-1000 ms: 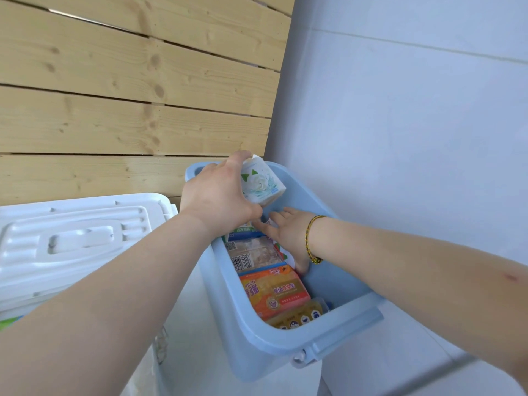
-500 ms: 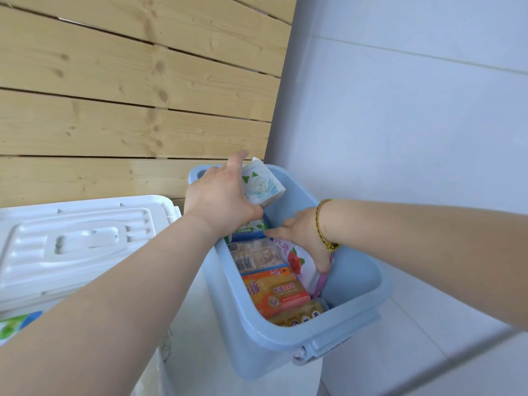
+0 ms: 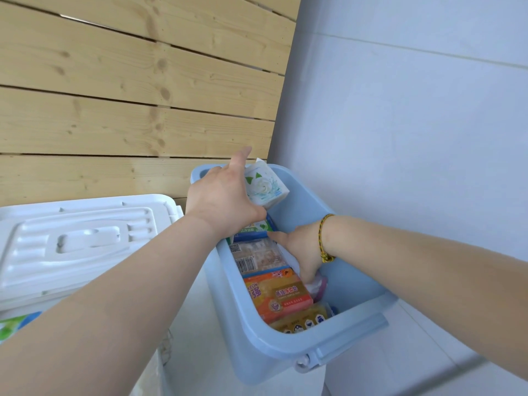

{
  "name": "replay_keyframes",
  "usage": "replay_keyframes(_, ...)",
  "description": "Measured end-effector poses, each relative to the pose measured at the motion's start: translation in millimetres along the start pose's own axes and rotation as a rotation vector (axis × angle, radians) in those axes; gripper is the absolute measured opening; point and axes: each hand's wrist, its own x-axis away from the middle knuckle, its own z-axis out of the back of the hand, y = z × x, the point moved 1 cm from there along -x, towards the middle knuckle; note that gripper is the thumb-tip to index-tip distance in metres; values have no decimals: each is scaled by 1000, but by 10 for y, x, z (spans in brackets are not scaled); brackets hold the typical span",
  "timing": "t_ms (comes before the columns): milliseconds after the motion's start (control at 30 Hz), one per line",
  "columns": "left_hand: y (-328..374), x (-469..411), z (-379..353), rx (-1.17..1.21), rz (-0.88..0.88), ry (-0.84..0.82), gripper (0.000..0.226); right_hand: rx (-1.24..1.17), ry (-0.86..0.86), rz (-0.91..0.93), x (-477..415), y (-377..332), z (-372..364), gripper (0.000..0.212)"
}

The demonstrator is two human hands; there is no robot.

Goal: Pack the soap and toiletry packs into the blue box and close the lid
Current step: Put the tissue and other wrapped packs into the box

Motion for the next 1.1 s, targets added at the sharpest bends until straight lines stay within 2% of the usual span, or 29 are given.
replay_keyframes(67,3,-2,-1,-5,2,0,97,-59,66,-10,-59,4,64,81)
replay_keyframes(133,6,-2,-14,-9,8,2,98,-102,141,-26,-97,4,75,67)
replay_keyframes(433,8,-1,-27,-24,21,17,96,-234,119,-37,-136,-21,34,65)
replay_keyframes(533,12,1,-16,-12,18,15,96,-318,113,-37,-59,-30,-2,54)
replay_keyframes(633,33,24,2,-2,8,12,95,-597,356,-44,186,96,117,37)
replay_keyframes(700,44,46,20,16,7,11,93,-1037,502,7,397,146,186,32)
replay_keyframes(767,54,59,44,88,24,15,91,-1537,460,147,526,94,214,42)
replay_keyframes(800,56,62,49,135,36,20,90,-1661,439,175,524,54,217,46)
replay_keyframes(867,68,89,68,220,42,31,89,-1802,503,147,440,-44,235,45)
replay_keyframes(933,86,135,87,296,36,39,90,-1948,670,51,341,-114,292,44)
replay_keyframes(1033,102,199,117,453,12,4,93,-2056,822,-12,284,-107,347,64)
replay_keyframes(1100,105,220,126,520,-15,-58,96,-2021,794,43,310,-42,327,77)
